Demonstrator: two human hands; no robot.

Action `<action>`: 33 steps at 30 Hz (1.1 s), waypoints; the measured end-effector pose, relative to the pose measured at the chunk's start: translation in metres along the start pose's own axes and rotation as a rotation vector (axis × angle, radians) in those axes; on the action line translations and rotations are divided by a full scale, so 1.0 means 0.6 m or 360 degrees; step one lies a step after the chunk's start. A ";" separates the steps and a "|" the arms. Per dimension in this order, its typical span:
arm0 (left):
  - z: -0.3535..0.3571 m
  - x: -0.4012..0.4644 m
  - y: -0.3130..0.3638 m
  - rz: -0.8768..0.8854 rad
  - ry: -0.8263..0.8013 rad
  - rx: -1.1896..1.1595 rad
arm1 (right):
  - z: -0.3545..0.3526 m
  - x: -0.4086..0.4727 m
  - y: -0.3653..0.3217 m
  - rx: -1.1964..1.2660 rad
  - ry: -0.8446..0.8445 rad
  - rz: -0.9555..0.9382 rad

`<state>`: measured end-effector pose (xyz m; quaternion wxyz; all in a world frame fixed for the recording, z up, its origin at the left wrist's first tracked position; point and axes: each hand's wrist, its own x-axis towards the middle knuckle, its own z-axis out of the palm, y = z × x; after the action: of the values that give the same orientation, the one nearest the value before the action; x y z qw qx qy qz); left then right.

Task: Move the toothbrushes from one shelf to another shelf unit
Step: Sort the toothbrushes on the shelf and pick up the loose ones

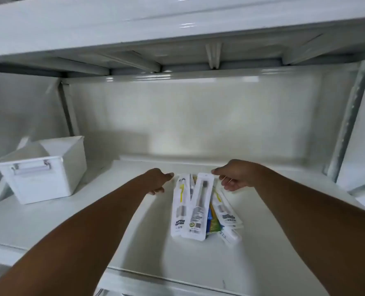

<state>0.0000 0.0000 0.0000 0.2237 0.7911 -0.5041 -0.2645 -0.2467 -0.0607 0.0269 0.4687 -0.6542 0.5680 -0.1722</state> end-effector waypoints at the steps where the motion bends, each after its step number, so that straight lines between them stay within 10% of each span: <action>1: 0.005 -0.005 0.002 -0.0008 -0.0063 -0.0066 | 0.009 -0.002 -0.002 -0.0061 -0.0029 0.0048; 33: 0.042 -0.006 -0.007 -0.0088 -0.0263 -0.0930 | 0.032 0.004 -0.006 0.0405 0.0054 -0.0118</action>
<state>-0.0149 0.0030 -0.0211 0.3927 0.6824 -0.4015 -0.4678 -0.2294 -0.0553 0.0191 0.5314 -0.6071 0.5248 -0.2712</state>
